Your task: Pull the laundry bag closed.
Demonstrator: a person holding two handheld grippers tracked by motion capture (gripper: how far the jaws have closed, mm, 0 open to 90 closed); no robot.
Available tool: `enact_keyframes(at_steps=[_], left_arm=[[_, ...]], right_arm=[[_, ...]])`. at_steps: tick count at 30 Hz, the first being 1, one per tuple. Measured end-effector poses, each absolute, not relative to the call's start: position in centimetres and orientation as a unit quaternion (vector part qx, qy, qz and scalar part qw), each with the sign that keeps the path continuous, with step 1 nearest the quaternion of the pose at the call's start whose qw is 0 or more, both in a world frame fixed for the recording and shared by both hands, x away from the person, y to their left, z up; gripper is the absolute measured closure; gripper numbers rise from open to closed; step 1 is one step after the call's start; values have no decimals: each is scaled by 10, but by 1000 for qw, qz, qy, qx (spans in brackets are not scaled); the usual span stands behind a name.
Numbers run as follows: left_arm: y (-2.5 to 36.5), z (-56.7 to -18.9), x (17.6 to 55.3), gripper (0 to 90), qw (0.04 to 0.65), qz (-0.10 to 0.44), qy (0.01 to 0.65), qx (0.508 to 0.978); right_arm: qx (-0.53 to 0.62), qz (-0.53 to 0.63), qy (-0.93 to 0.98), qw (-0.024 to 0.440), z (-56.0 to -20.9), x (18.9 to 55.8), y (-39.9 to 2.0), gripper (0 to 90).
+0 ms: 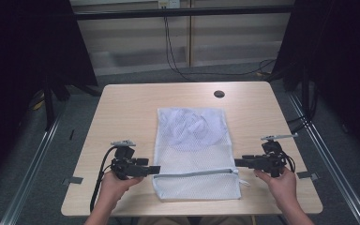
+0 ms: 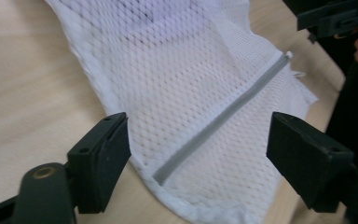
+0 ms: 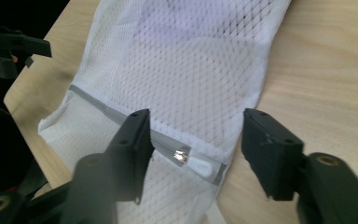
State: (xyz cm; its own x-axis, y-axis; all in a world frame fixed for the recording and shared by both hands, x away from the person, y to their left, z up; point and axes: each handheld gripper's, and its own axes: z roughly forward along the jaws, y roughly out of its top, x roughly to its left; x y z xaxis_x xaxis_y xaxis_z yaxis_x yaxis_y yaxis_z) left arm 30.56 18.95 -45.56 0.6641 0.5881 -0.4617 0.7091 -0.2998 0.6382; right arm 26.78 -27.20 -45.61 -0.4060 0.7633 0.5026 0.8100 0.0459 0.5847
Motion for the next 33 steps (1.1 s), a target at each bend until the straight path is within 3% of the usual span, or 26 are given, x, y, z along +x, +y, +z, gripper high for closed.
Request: enact_keyframes(at_steps=[4, 9, 21, 33], left_arm=[[192, -452, 306, 108, 426, -17, 394, 814], [199, -451, 307, 75, 406, 28, 389, 826], [220, -452, 311, 59, 386, 88, 389, 831], [229, -460, 316, 55, 371, 111, 400, 831]], right_arm=[[-538, -430, -725, -1, -454, 267, -275, 282], [-534, -438, -723, -34, -453, 265, -284, 191], [-506, -410, -751, -106, -452, 259, -296, 123], [-500, -394, -760, -129, -457, 260, -306, 114]])
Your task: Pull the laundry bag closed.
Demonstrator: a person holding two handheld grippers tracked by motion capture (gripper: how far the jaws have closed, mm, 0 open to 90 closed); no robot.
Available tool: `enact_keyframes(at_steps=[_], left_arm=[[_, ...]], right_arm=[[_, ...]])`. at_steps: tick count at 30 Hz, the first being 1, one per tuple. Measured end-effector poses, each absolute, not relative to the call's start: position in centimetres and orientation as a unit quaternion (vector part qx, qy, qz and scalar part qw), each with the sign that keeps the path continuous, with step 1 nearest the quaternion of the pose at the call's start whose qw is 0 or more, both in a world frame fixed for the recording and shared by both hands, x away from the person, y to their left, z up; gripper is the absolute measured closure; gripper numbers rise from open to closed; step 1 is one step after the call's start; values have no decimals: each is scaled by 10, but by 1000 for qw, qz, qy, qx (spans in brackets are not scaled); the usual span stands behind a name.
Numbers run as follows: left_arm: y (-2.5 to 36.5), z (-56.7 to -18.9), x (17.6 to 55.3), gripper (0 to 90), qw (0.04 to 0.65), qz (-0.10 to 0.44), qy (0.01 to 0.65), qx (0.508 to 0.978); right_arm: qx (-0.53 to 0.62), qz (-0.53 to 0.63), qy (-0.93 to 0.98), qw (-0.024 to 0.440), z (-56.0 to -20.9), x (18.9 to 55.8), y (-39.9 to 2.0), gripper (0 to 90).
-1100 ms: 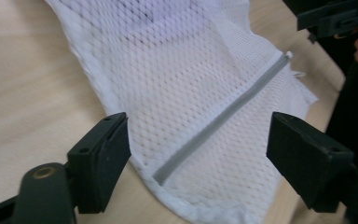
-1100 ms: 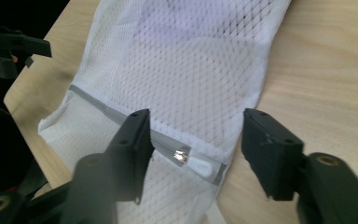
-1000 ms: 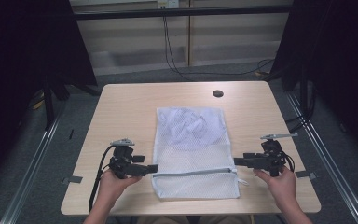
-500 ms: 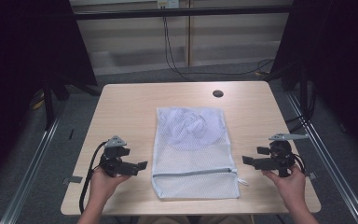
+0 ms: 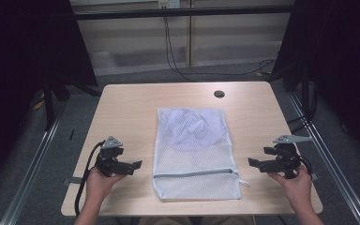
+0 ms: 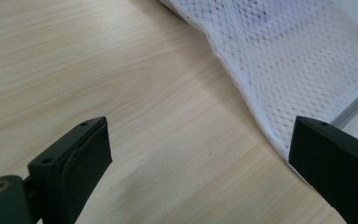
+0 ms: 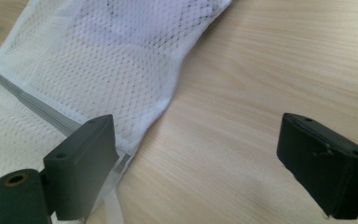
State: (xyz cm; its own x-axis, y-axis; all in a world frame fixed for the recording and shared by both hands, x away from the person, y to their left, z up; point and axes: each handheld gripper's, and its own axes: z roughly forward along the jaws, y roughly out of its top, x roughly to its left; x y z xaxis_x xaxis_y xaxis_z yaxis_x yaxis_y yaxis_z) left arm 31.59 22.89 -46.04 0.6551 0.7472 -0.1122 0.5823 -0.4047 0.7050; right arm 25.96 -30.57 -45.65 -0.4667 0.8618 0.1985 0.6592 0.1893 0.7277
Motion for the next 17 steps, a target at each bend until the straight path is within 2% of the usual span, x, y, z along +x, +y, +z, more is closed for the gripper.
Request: enact_keyframes(at_steps=[17], left_arm=[[236, -470, 319, 59, 359, 118, 419, 826]], right_arm=[[495, 363, 777, 143, -464, 264, -305, 105]])
